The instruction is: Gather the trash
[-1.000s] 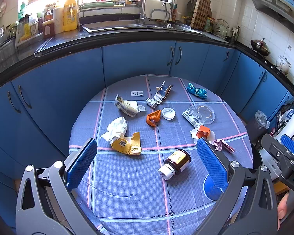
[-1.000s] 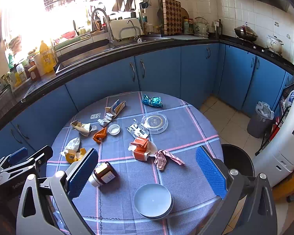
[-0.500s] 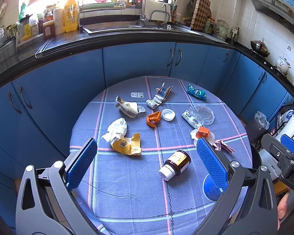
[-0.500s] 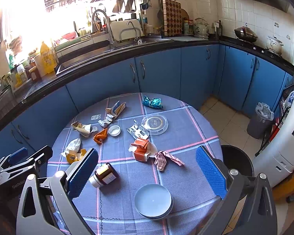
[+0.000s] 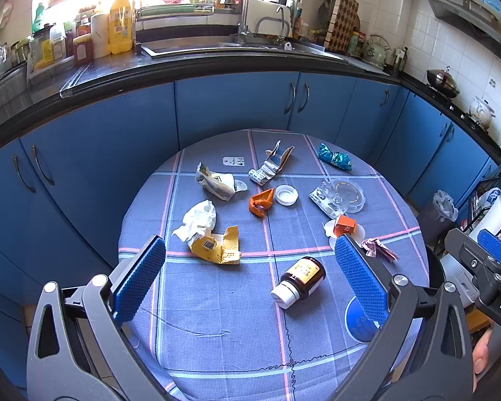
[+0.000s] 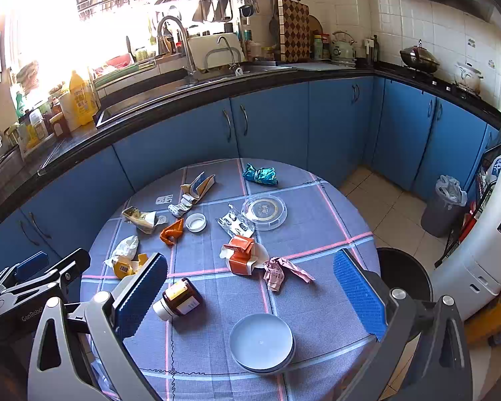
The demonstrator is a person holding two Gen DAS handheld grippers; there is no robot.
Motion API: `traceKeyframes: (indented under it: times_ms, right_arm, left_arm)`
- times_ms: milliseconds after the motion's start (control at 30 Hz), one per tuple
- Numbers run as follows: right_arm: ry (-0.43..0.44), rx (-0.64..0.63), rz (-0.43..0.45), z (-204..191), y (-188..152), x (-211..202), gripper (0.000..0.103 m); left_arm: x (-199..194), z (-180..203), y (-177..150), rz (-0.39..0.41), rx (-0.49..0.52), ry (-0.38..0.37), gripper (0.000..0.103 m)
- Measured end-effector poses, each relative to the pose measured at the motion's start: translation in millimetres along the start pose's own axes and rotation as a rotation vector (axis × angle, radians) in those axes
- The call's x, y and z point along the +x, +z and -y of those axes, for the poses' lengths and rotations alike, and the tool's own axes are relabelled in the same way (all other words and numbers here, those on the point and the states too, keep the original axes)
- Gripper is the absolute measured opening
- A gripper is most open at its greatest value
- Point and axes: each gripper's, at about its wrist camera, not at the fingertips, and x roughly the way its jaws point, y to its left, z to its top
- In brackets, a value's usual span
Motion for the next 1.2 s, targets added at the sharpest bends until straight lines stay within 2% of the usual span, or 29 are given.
traceKeyframes:
  times_ms: [467, 633, 900, 933, 1200]
  right_arm:
    - [0.000, 0.000, 0.000, 1.2, -6.2, 4.9, 0.097]
    - [0.000, 0.002, -0.003, -0.9, 5.5, -1.8, 0.097]
    - [0.001, 0.004, -0.009, -0.1, 5.8, -0.6, 0.097]
    - [0.003, 0.004, -0.010, -1.6, -4.4, 5.0, 0.097]
    - [0.008, 0.006, -0.023, 0.7, -7.6, 11.9, 0.097]
  left_arm:
    - [-0.5, -1.0, -1.1, -0.001, -0.003, -0.001, 0.100]
    - [-0.7, -1.3, -1.7, 0.000, -0.003, -0.002, 0.100]
    - [0.3, -1.6, -3.4, -0.003, -0.003, -0.003, 0.100]
    - [1.8, -2.5, -4.2, -0.004, -0.004, -0.003, 0.100]
    - [8.1, -5.1, -5.6, -0.013, -0.007, -0.001, 0.100]
